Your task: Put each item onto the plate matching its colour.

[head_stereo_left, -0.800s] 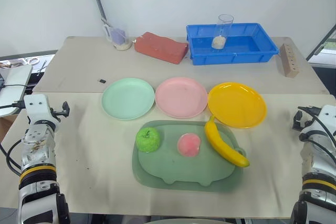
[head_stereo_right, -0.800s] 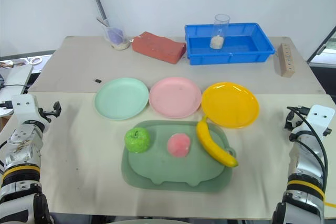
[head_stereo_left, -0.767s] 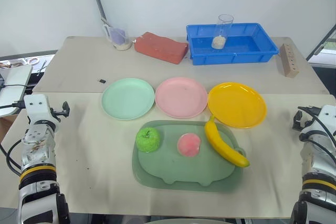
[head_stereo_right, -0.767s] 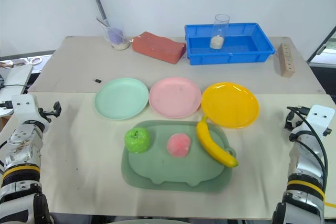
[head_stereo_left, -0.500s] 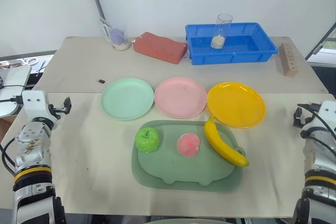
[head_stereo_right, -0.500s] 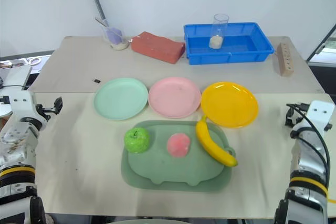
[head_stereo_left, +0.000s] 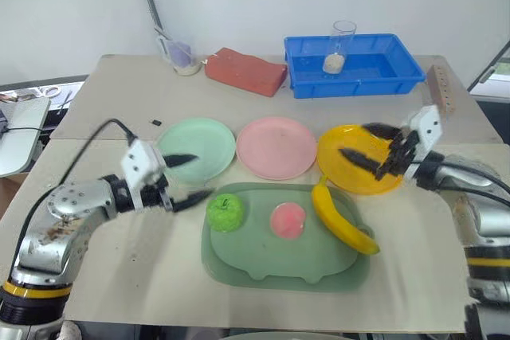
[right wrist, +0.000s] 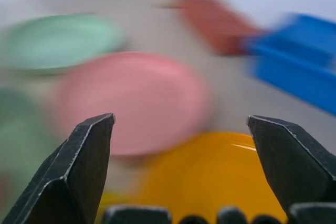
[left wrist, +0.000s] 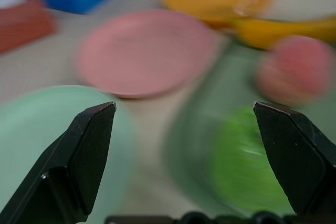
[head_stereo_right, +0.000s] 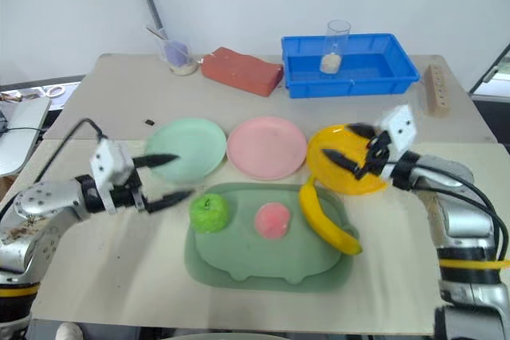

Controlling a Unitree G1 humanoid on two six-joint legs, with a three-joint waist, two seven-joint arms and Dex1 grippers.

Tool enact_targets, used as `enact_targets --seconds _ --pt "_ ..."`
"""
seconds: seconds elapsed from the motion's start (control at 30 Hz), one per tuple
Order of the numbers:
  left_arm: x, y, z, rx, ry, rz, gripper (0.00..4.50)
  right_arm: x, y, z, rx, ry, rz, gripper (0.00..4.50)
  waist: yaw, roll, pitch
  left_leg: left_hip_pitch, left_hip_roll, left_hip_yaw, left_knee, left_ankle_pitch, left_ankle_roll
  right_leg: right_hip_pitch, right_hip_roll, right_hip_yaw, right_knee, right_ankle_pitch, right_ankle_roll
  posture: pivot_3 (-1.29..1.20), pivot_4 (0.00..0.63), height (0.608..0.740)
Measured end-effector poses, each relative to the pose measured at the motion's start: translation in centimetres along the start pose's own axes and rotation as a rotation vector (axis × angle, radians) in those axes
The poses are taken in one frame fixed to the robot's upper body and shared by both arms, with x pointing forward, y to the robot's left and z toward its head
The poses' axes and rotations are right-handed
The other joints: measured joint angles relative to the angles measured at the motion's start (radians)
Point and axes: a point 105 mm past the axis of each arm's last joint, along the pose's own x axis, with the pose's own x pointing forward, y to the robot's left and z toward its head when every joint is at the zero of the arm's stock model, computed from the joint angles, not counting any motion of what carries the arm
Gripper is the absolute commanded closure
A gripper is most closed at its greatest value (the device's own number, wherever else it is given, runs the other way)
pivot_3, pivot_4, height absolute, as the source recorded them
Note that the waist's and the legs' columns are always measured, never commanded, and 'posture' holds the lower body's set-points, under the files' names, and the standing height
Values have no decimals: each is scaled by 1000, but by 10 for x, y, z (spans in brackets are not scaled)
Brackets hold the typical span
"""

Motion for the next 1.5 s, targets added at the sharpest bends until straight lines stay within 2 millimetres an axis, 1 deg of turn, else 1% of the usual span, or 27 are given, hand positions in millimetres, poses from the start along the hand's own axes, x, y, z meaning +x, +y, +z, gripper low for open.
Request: enact_targets --seconds 0.07,0.1,0.13,0.17,0.27,0.33,0.4,0.5,0.57,0.83,0.93,0.97,1.03,1.1,1.23,1.3,1.33,1.4,1.43,1.5 --pt "0 -9 -2 -5 25 -77 0 5 36 10 11 4 169 42 1 -3 2 1 1 0 0 0 -1 -2 0 -1 0 -1 -2 0 150 740" --pt "1 -12 -4 -8 34 -101 0 7 50 13 13 6 234 42 1 -4 2 2 1 0 0 -1 -2 -2 0 -1 -1 -2 -3 0 150 740" --pt "2 -15 -5 -10 42 -128 0 8 65 16 11 6 298 42 2 -4 3 2 1 0 0 -5 -7 -2 0 -1 -1 -4 -6 0 150 740" --pt "5 -19 -8 -7 54 -153 0 10 78 20 4 7 357 42 2 -5 3 2 1 0 1 -5 -8 -3 0 0 -1 -4 -7 0 150 740" --pt "14 -21 -15 7 70 -173 0 14 92 27 -14 1 419 42 4 -6 4 0 1 0 1 -5 -7 -5 0 0 -1 -2 -3 0 150 740" --pt "26 -17 -16 39 51 -147 0 19 95 36 -34 -20 428 42 8 -7 4 -2 1 0 1 -1 0 -7 0 0 -1 -2 -3 0 150 740" --pt "33 -14 -19 61 49 -126 0 20 97 42 -43 -38 435 42 11 -8 3 -2 2 0 1 -1 0 -8 1 0 -1 -2 -3 0 150 740" --pt "34 -8 -27 59 69 -93 0 20 98 40 -26 -29 432 42 14 -8 3 -2 2 0 1 -1 1 -8 1 0 -1 -2 -3 0 150 740" --pt "35 -8 -27 56 66 -86 0 20 99 39 -21 -24 431 42 14 -7 3 -2 2 0 1 -1 1 -8 1 0 0 -2 -3 0 150 740" --pt "42 -11 -34 -21 70 -83 0 21 105 46 -24 -52 447 42 15 -8 3 -2 2 0 1 -1 2 -8 1 0 0 -2 -3 0 150 740" --pt "43 -12 -35 -35 72 -80 852 22 104 47 -24 -49 442 0 15 -8 3 -2 2 0 1 -1 2 -8 1 0 0 -1 -3 0 150 740" --pt "43 -12 -35 -38 73 -81 1314 23 104 48 -26 -48 441 0 15 -8 3 -2 2 0 1 -1 2 -8 1 0 0 -2 -3 0 150 740" --pt "43 -12 -35 -42 76 -82 1959 23 103 50 -32 -48 440 0 15 -8 3 -2 2 0 1 -1 2 -8 1 0 0 -2 -3 0 150 740" --pt "43 -12 -35 -46 79 -81 2162 24 102 50 -30 -51 441 0 15 -8 3 -2 2 0 1 -1 2 -8 1 0 0 -2 -3 0 150 740" --pt "44 -10 -35 -46 78 -66 2185 28 97 47 1 -52 427 0 15 -8 3 -2 2 0 2 -1 2 -8 1 0 0 -1 -3 0 150 740" --pt "41 -2 -31 -53 76 -27 2192 32 92 54 -9 -72 409 0 14 -7 3 -3 2 0 1 -1 2 -9 1 0 1 -1 -3 0 150 740" --pt "39 4 -26 -68 63 -2 2192 35 90 59 -14 -86 401 0 14 -7 3 -3 2 0 1 -1 2 -9 2 0 2 -1 -3 0 150 740" --pt "31 22 -8 -82 11 67 2192 40 86 69 -20 -107 379 0 14 -7 2 -3 2 0 2 -1 2 -11 2 0 3 -1 -3 0 150 740" --pt "25 34 4 -87 -30 119 2192 43 83 74 -18 -118 367 0 14 -7 2 -3 2 -1 2 -1 2 -11 3 0 3 -1 -3 0 150 740" --pt "17 53 16 -103 -73 208 2192 48 83 81 -14 -130 359 0 15 -6 2 -3 2 -1 2 -1 2 -10 2 0 3 -1 -3 0 150 740"
